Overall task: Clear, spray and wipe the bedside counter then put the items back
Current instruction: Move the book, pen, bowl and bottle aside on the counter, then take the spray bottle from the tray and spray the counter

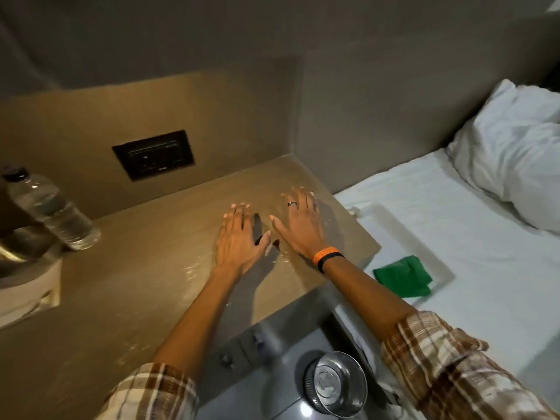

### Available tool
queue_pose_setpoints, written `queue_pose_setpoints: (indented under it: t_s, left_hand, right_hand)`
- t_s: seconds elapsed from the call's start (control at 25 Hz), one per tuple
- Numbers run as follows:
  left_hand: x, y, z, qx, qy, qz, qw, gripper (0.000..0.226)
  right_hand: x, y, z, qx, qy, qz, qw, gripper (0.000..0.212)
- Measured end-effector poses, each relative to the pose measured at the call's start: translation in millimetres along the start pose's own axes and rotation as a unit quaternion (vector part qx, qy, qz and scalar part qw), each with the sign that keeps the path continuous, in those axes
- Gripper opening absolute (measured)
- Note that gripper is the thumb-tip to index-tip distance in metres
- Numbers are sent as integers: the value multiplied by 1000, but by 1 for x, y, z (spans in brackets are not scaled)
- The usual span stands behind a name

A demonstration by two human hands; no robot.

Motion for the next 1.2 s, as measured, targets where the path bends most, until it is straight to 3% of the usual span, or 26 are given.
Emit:
queue_pose_setpoints:
  t_s: [0.16,0.36,0.56,0.72,0.88,1.04,1.2]
  left_hand:
    - [13,53,-113,13,27,39,999,86]
    - [36,84,-169,26,4,38,999,85]
    - [59,100,-172,41,-36,25,998,83]
    - [64,110,-169,68,-45,-6,997,85]
    - [72,116,-166,65,-44,-13,997,88]
    - [74,120,-164,67,-51,3,996,89]
    - [72,112,-164,27,-49,68,996,86]
  right_hand:
    - [-35,-15,-123,-1,50,26,998,69]
    - [-42,-24,-222,39,122,11,992,72]
    - [-50,33,-306,159,197,67,965,63]
    - [-53,98,-337,238,273,79,929,57]
    - [-59,123,-345,289,288,-2,913,38]
    - [-57,92,-335,270,243,-62,930,39]
    - [-42,-3,-305,248,176,-161,939,43]
Point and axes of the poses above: each hand's wrist, its own x-axis towards the middle knuckle, its own y-axis out of the palm, z = x × y, the point moved 9 cm from there along x, towards the middle knuckle, and after that the axes turned 15 degrees about -y, right-handed, at the moved point
